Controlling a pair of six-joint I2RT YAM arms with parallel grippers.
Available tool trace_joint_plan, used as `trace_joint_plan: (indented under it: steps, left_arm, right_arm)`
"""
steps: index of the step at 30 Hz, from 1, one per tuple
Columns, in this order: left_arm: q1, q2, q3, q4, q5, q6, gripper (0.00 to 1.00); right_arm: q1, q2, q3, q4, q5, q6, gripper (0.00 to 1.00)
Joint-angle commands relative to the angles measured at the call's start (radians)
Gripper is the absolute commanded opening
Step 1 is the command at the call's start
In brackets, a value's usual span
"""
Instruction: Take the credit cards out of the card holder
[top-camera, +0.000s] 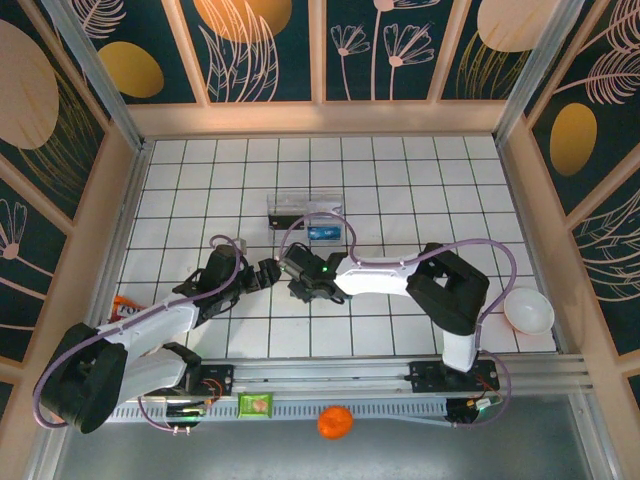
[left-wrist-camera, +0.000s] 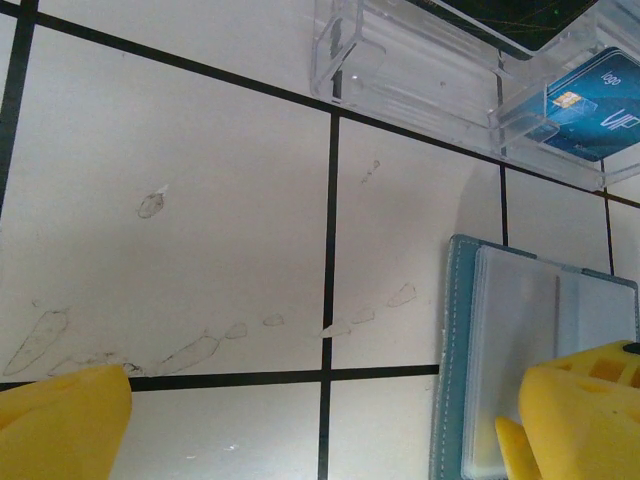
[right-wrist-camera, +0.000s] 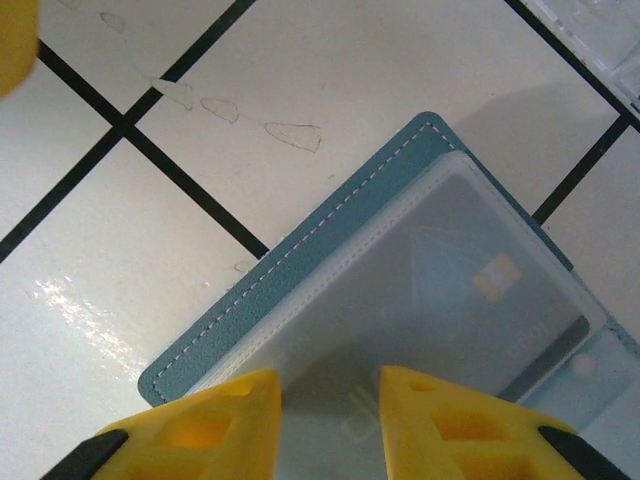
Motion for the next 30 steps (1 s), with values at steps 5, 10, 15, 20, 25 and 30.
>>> trace_joint_plan:
  steps: [5, 10, 15, 20, 25, 30]
  left_arm:
    - [0.007, -0.011, -0.008, -0.011, -0.008, -0.002, 0.99]
    - [0.007, -0.013, -0.009, -0.006, 0.008, 0.005, 0.99]
    - [0.007, -0.004, -0.013, 0.021, 0.052, 0.013, 0.97]
    - [0.007, 0.030, -0.011, 0.064, 0.116, 0.018, 0.90]
    - [0.004, 0.056, -0.013, 0.122, 0.180, 0.010, 0.79]
    - [-0.029, 0.116, 0.004, 0.185, 0.220, -0.004, 0.58]
  right_arm:
    - [0.012, 0.038, 0.015, -0.031, -0.021, 0.011, 0.33]
    - [0.012, 0.058, -0.008, -0.043, -0.024, 0.014, 0.30]
    - [0.006, 0.046, -0.031, -0.017, -0.049, 0.026, 0.11]
    - [-0.012, 0.012, -0.055, 0.042, -0.082, 0.040, 0.00]
    - [-0.046, -0.074, -0.122, 0.141, -0.148, 0.067, 0.00]
    - [-0.111, -0.181, -0.238, 0.301, -0.321, 0.107, 0.00]
